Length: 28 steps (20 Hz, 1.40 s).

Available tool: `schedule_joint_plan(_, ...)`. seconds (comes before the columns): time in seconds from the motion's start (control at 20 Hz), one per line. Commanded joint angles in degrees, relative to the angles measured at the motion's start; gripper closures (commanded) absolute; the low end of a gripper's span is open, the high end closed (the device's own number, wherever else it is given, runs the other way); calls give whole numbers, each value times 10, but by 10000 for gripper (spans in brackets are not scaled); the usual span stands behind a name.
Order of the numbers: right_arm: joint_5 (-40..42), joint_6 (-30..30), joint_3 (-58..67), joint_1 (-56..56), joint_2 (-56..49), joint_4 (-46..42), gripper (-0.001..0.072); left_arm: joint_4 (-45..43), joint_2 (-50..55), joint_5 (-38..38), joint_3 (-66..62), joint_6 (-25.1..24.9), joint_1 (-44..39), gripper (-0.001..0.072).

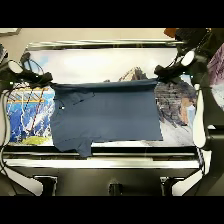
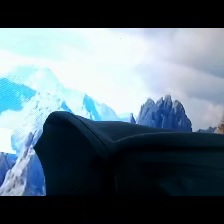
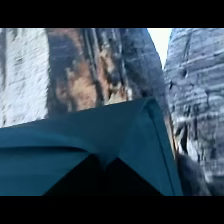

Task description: Fold the clothes and pants, and hang the long-sleeved shirts on hangers.

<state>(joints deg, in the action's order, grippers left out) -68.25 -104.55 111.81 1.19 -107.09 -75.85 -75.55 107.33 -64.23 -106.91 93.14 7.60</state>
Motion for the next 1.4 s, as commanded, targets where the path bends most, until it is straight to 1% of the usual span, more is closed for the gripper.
schedule_joint_plan(0.0,70,-14,1,1,-48,-5,686,-10,69,29,-50,-2,-8,696)
schedule_joint_plan(0.1,56,-19,1,1,-49,-24,686,-10,67,0,-58,-2,-9,697)
schedule_joint_plan(0.25,-11,-18,1,1,-48,-36,686,-12,65,-116,-70,-2,-8,696)
schedule_joint_plan(0.35,-68,-18,1,1,-48,-44,686,-30,65,-191,-70,-2,-8,696)
schedule_joint_plan(0.45,-119,-18,1,1,-48,-53,685,-47,65,-239,-70,-2,-8,696)
schedule_joint_plan(0.6,-165,-3,1,1,-48,-64,685,-46,65,-272,-69,-2,-10,696)
schedule_joint_plan(0.7,-176,4,1,1,-49,-65,685,-47,66,-303,-69,1,-10,696)
schedule_joint_plan(0.85,-177,4,1,1,-50,-65,685,-50,66,-336,-68,21,-10,695)
schedule_joint_plan(0.95,-182,4,0,1,-52,-65,685,-53,66,-344,-57,29,-10,696)
schedule_joint_plan(1.2,-199,4,0,0,-72,-63,685,-62,66,-347,2,29,-16,696)
schedule_joint_plan(1.35,-223,4,-1,0,-83,-62,684,-77,66,-326,26,29,-26,695)
